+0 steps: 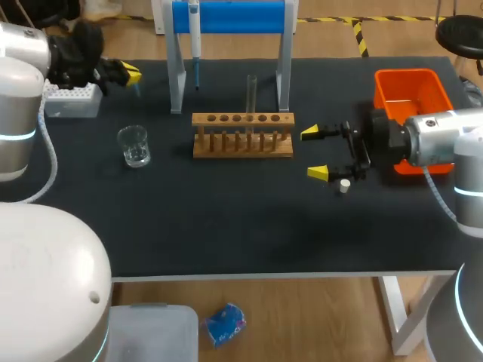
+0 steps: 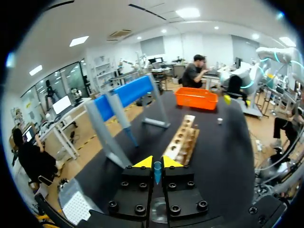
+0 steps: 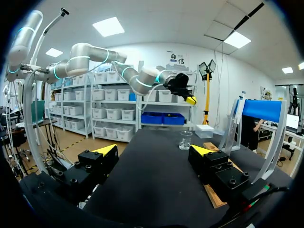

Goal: Invert the test tube, pick up the pipette, mount the tip to pipette, aspirate from beaker and dispense into the tube, eject the tip, return the pipette, and cap with the stopper.

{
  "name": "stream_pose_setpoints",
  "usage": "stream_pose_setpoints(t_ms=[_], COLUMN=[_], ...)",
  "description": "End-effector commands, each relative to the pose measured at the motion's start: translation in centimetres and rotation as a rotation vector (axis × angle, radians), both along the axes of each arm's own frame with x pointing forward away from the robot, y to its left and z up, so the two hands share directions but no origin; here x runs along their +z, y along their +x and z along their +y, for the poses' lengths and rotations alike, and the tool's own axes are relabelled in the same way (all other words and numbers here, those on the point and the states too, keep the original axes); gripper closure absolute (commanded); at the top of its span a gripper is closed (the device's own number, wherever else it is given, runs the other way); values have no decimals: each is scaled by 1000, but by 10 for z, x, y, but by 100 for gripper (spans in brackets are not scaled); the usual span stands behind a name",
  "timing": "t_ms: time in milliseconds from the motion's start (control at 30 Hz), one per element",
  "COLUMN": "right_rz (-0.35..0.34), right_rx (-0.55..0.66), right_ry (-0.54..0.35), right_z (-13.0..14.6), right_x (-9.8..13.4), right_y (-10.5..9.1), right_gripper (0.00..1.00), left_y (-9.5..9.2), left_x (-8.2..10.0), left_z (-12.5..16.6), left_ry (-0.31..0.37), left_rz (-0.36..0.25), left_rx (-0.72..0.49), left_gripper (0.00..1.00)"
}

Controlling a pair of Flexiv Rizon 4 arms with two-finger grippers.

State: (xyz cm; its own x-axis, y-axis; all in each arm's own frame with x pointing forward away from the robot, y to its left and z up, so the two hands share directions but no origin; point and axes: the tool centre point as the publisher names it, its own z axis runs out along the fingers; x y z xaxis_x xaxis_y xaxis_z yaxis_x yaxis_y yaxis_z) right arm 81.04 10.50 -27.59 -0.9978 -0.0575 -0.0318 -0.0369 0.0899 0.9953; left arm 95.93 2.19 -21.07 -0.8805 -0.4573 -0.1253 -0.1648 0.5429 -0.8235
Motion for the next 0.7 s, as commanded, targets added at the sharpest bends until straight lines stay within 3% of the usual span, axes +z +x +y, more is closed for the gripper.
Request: stream_pose_setpoints(t_ms=[33,100,167,667,700], right_rz=[0,0,0,0,0], right_rx=[1,1,1,1,1], right_ry=[1,1,1,1,1], right_z=[0,0,0,0,0], right_x=[0,0,0,0,0], right_y=[0,0,0,0,0], right_gripper=[0,0,0,0,0], left_y=[-50,-59,-63,-63,-68], left_x=[25,29,32,32,37], left_z=[-6,-20,-25,-25,-35], left_ry=[11,-4,-23,-23,-15], left_rz=[27,39,92,92,91], left_rx=[-1,7,32,32,15], left_gripper=[100,100,100,100,100])
